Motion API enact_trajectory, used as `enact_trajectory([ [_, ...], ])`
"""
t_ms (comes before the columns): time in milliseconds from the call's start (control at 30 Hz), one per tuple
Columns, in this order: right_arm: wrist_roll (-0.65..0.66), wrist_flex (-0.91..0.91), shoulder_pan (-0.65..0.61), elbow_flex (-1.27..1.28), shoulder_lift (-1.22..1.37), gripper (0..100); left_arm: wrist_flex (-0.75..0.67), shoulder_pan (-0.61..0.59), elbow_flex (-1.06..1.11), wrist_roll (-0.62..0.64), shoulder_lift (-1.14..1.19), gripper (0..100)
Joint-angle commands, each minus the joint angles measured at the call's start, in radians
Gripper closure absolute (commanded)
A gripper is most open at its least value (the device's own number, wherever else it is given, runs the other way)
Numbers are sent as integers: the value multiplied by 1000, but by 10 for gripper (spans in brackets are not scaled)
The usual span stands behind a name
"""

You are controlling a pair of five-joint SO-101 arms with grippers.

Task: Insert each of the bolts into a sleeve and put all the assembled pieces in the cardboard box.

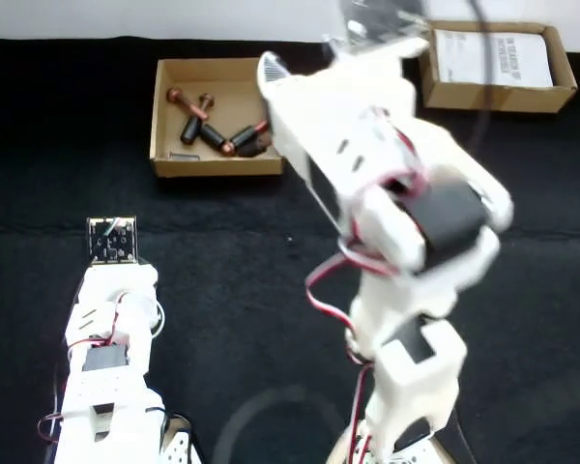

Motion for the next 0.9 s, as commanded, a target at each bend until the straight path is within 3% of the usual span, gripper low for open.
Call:
enact_trajectory([
  [0,-6,12,8,133,-199,802,-14,-8,12,-3,4,991],
  [267,-12,8,8,796,-668,802,-12,-8,12,-3,4,991],
  [767,-12,1,15,1679,-1382,803,17,-21,12,-2,-4,991],
  [867,-12,-73,16,1910,-1540,803,20,-18,12,-2,-4,991],
])
